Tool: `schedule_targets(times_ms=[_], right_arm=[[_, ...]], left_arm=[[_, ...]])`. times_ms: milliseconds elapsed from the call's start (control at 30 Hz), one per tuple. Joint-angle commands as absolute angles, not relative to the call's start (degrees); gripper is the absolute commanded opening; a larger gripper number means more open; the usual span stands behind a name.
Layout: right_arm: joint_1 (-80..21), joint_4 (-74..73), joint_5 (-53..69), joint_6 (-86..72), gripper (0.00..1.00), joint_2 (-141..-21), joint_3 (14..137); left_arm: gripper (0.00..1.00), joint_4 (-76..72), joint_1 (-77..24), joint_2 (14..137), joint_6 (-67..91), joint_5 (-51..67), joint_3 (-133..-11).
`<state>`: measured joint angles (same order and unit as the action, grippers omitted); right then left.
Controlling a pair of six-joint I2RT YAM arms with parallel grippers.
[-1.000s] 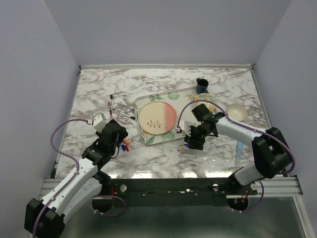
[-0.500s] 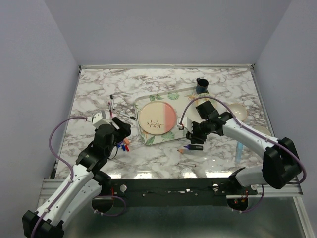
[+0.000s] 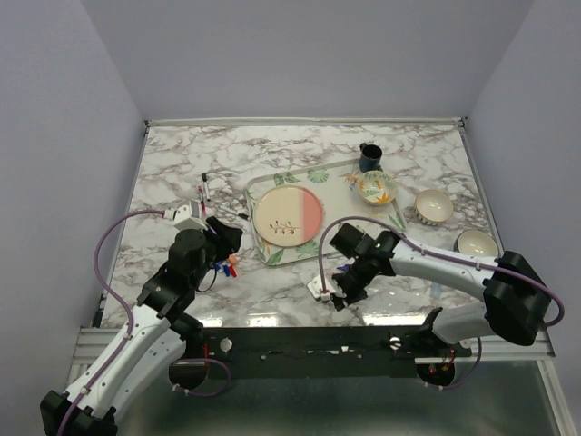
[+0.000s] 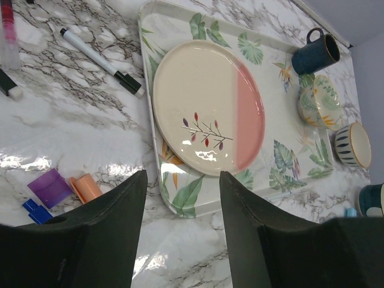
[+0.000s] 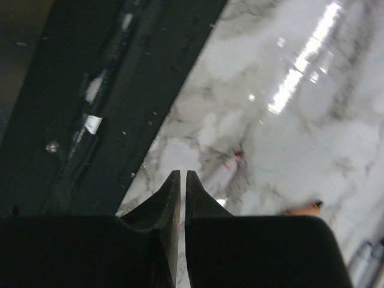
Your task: Open the pen caps
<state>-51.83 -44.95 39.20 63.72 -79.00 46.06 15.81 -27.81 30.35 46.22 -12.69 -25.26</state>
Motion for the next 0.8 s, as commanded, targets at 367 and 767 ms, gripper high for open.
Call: schedule_targets(times_ms=[367,767], right_arm=[[-60.3,-39.3,22.2,58.8,0.11,-88.0,43.9],[-58.4,-37.5,13.1,55.6,0.11,-86.5,42.8]], left_arm=[[0.57,14.9,-27.6,30.1,45.0,-10.7,-24.7],[0.63,15.4,-27.5,29.3,45.0,-11.0,-24.8]])
